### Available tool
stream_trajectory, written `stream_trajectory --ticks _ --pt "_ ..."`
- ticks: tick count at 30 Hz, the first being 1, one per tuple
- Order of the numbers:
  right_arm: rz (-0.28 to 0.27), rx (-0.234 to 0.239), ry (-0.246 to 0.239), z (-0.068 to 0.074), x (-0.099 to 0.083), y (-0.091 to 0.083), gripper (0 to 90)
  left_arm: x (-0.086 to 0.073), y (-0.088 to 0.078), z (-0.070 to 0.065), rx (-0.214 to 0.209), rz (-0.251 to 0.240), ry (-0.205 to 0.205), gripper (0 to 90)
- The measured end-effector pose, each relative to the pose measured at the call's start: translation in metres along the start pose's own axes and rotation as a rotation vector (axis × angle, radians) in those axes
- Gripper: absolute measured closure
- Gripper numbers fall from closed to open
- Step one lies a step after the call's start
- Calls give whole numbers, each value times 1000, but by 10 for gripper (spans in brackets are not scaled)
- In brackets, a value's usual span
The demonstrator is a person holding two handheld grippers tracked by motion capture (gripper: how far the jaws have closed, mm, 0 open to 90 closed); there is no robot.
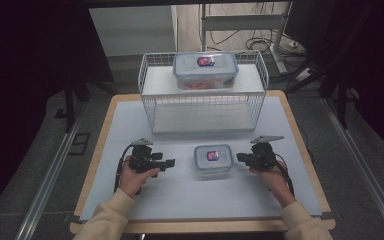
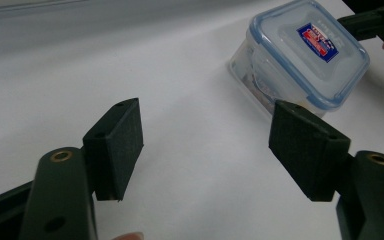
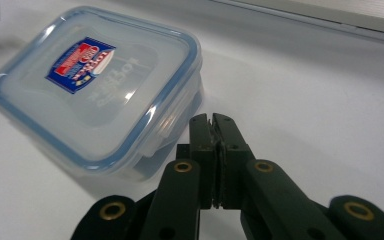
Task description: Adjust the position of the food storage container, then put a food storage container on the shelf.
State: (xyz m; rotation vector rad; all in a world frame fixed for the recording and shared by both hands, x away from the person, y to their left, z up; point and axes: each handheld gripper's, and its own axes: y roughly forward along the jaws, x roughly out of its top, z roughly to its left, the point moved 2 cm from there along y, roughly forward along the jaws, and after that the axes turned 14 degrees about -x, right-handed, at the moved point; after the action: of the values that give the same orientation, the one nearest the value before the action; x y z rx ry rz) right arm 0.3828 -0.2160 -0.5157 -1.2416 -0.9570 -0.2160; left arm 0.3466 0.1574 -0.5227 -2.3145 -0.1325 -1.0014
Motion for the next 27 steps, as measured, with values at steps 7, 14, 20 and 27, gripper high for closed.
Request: stream_trajectory --ticks 7,14,20,27 --pt "-14 104 53 -6 2 -7 519 2 0 -6 -18 -15 -27 243" --pt "9 167 105 -7 5 -8 370 8 15 -12 -59 -9 -55 217" --pt "24 200 125 -5 8 -5 335 17 38 -25 -112 19 -59 204" --pt "73 242 158 -2 10 11 314 23 68 -27 -179 55 -119 201"
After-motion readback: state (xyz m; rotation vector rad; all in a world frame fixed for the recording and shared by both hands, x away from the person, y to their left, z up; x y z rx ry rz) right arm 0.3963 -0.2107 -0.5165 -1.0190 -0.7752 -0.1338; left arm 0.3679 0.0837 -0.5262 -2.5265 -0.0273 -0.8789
